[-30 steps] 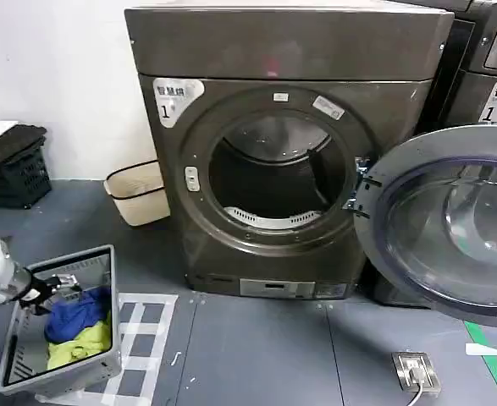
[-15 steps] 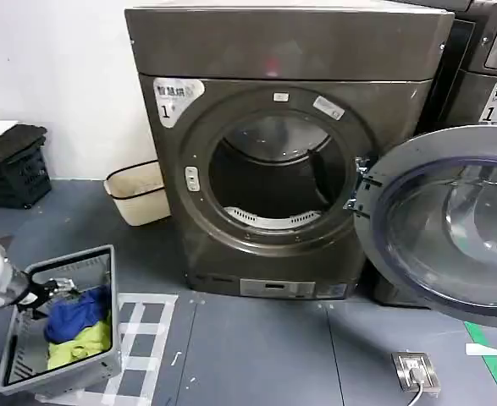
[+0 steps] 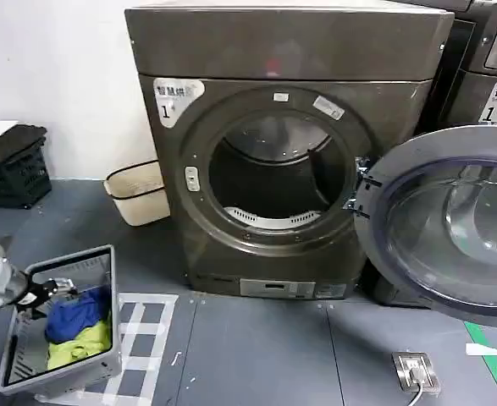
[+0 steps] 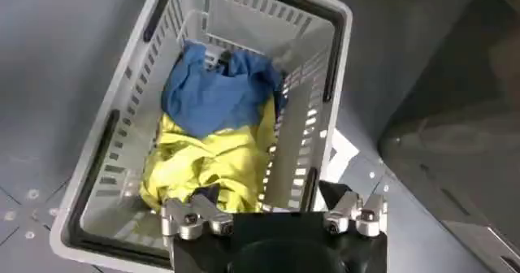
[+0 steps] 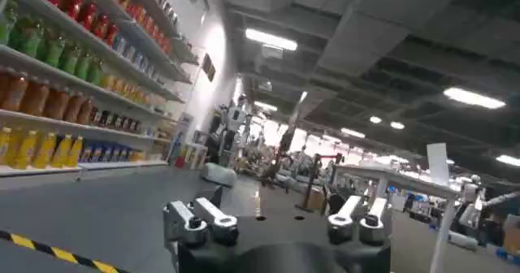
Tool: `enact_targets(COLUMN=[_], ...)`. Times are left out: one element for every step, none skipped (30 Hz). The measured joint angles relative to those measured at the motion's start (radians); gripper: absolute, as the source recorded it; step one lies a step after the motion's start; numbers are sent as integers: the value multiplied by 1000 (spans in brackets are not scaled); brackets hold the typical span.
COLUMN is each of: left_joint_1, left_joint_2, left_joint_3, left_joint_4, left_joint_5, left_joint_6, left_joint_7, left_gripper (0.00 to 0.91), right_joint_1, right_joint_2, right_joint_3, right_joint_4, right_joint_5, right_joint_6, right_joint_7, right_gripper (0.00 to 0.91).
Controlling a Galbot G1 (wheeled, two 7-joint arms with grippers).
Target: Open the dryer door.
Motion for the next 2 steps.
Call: enact_targets(left_joint_1=[0, 0], left_joint_2=[0, 0], left_joint_3=[0, 0], left_joint_4=[0, 0], left_joint_5=[1, 2], left_joint_6=[0, 0], left_joint_7=[2, 3], left_gripper=[907, 907], right_joint_1=[0, 0], right_joint_2=[0, 0], right_joint_3=[-1, -2], right_joint_4=[0, 0], right_joint_5=[0, 0], right_joint_6=[0, 0], right_joint_7=[-1, -1], right_gripper=[907, 907])
